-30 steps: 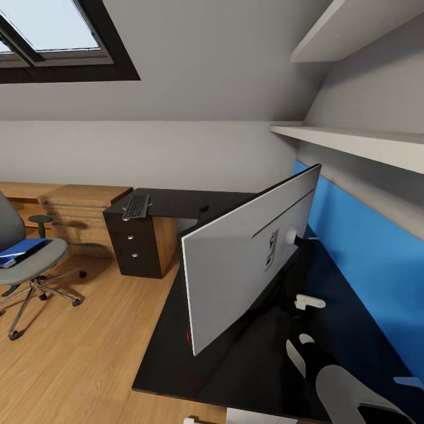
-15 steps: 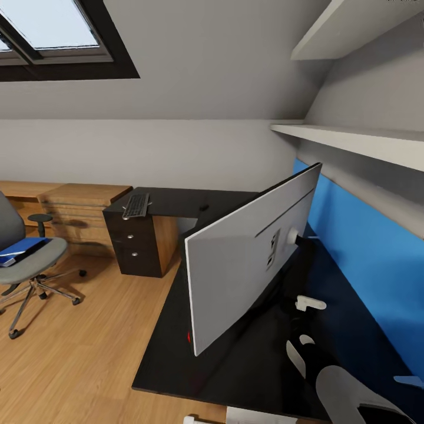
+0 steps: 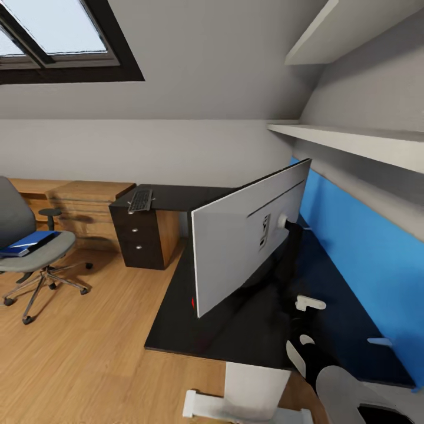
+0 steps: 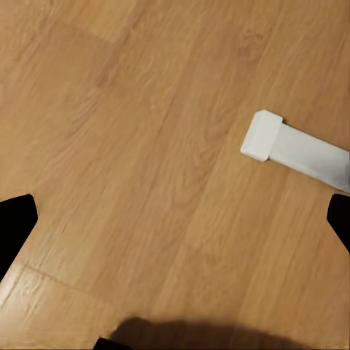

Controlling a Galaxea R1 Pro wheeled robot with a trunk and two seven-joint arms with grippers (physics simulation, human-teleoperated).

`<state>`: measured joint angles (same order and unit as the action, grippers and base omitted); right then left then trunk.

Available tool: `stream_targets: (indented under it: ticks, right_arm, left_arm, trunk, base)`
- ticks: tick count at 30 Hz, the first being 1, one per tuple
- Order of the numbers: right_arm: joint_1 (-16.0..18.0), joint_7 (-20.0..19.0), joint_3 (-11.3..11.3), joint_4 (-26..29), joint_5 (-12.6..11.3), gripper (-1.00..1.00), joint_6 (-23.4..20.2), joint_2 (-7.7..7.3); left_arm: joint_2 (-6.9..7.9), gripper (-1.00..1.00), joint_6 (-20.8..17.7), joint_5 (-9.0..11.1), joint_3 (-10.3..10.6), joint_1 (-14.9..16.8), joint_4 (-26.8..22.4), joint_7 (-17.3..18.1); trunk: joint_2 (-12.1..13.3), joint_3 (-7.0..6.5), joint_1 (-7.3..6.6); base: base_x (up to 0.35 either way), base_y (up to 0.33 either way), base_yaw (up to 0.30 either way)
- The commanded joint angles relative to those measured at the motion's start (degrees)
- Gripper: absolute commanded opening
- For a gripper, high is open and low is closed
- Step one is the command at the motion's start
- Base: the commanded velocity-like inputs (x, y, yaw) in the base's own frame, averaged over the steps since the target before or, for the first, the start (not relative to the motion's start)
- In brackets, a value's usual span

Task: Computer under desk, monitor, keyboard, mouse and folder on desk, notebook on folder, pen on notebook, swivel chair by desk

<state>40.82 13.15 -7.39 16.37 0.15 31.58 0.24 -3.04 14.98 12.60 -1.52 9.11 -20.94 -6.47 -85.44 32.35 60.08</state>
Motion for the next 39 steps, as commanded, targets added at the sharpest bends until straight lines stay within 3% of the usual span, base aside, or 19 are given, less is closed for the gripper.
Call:
stream_targets:
  ticks: [1,16,22,26,31,39]
  right_arm:
    - [0.04,-0.01,-0.17,-0.09,0.02,1.0,0.19,0.03]
    - [0.05,-0.2,-0.12,-1.62,0.12,1.0,0.23,0.09]
    - [0.05,-0.2,-0.15,-2.72,0.12,1.0,0.32,0.11]
    - [1.35,-0.08,-0.26,-4.01,-0.06,1.0,0.15,1.41]
    - [2.97,-0.06,-0.23,-5.59,-0.06,1.0,0.12,1.52]
    - [2.21,-0.28,-0.1,-8.16,0.1,1.0,0.14,1.26]
  left_arm:
    - [-0.03,1.0,0.17,0.06,-0.14,0.03,0.02,-0.04]
    - [-0.03,1.0,0.29,0.06,-0.16,0.03,0.02,-0.01]
    - [0.06,1.0,1.14,0.06,-0.19,0.03,0.02,0.25]
    - [-1.0,1.0,1.34,-0.1,0.0,0.03,0.81,0.05]
    - [-1.24,1.0,1.35,-0.11,0.02,0.03,0.82,0.01]
    - [-1.27,1.0,1.36,-0.12,0.09,0.03,0.83,-0.1]
  trunk:
    - [-0.03,0.05,-0.04]
    - [-0.03,0.05,-0.04]
    - [-0.03,0.05,-0.04]
    - [-0.03,0.05,-0.04]
    - [-0.03,0.05,-0.04]
    - [3.18,-1.38,-1.8]
  base:
    - [-0.321,0.0,0.0]
    - [-0.307,-0.002,0.0]
    - [-0.069,-0.003,0.0]
    - [0.0,0.0,0.0]
    - [0.0,0.0,0.0]
    - [0.0,0.0,0.0]
